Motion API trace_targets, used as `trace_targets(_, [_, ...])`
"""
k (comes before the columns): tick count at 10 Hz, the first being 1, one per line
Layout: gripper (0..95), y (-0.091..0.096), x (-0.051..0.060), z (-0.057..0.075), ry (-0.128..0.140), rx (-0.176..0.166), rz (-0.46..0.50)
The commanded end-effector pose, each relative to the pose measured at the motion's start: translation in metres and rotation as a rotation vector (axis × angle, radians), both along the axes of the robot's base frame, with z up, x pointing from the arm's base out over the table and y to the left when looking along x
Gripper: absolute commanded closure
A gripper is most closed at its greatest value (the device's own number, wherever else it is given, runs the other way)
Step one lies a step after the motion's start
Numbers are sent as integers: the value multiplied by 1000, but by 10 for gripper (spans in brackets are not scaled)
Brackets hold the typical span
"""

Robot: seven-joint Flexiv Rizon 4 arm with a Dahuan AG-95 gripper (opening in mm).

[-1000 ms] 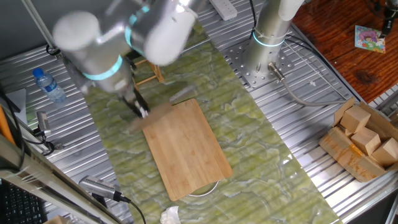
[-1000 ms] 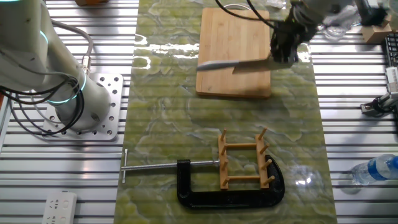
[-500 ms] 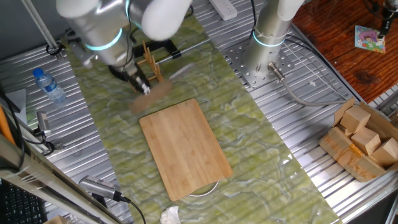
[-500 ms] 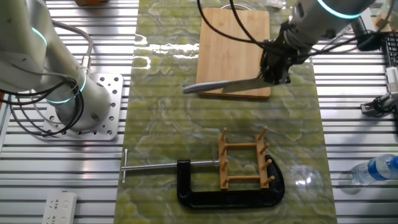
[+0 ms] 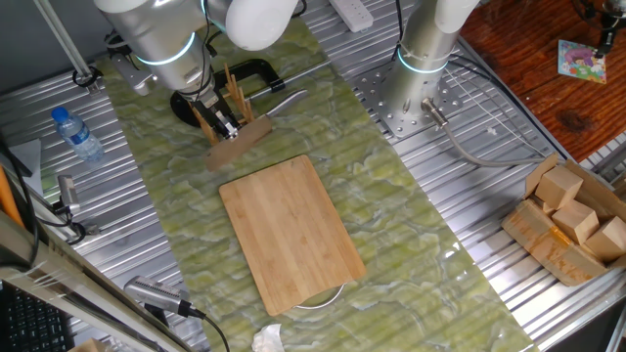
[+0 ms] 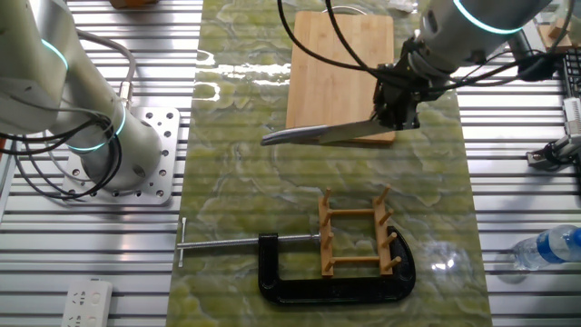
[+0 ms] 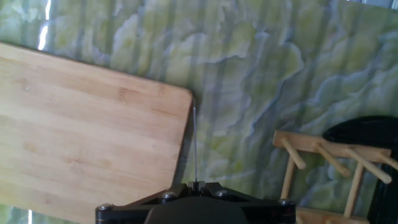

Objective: Put the knife on the knife rack

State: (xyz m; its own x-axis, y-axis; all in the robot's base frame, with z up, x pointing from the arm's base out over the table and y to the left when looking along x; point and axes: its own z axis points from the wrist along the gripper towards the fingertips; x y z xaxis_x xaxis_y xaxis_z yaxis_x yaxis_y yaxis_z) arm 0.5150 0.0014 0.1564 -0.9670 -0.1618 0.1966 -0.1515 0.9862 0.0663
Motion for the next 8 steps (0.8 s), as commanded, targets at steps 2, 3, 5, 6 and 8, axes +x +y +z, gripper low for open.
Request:
trace_targets(2, [950,0,0,0,-51,-44,-208])
trace_targets(3, [950,0,0,0,-65,-57,-240])
trace_targets(5, [950,0,0,0,-96,-60,-268])
trace_targets(6, [950,0,0,0,-95,-65,-273])
trace_targets(8, [950,0,0,0,-100,-72,-252])
